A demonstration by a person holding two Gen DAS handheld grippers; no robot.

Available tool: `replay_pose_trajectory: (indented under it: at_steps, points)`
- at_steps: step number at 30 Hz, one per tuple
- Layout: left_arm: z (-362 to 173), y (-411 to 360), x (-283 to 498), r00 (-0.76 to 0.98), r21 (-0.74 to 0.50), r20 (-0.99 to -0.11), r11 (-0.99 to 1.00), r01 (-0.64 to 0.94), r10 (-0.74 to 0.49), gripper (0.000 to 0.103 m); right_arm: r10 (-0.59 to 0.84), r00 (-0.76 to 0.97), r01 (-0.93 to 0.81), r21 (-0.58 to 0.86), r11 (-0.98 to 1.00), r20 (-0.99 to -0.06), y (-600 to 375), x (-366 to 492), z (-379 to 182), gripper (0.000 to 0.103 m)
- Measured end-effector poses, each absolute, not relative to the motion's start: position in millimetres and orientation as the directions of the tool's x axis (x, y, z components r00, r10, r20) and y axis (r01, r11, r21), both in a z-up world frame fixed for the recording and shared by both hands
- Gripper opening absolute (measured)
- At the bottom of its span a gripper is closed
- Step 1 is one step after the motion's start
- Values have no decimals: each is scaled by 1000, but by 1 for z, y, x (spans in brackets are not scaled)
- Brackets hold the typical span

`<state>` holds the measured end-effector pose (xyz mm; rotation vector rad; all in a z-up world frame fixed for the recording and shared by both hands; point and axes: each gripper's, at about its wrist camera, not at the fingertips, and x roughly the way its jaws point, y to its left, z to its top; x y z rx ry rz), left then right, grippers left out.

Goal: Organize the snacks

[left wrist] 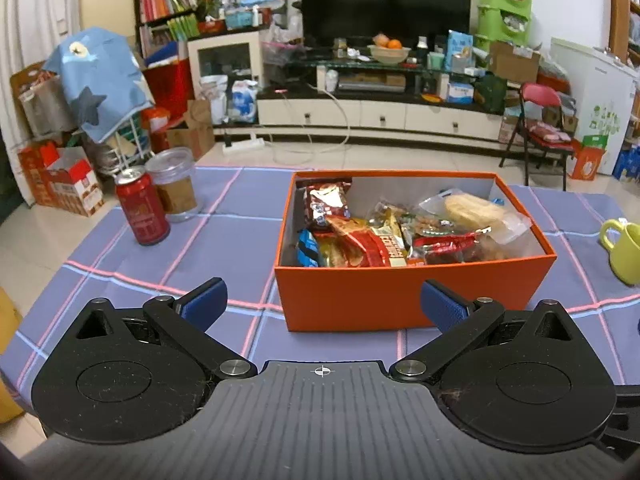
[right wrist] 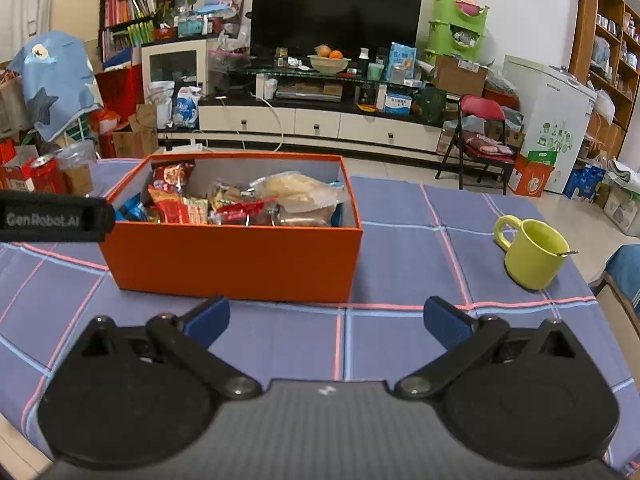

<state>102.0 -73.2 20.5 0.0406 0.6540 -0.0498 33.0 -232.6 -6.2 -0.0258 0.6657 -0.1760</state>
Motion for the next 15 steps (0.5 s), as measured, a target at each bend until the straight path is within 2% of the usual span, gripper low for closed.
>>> replay_pose_trajectory:
  at_steps: [15]
  points:
    - [19, -76, 101, 793, 33, -609, 998, 60, -27, 98, -167, 762, 147, -84, 986, -626, -227, 36, -10, 102]
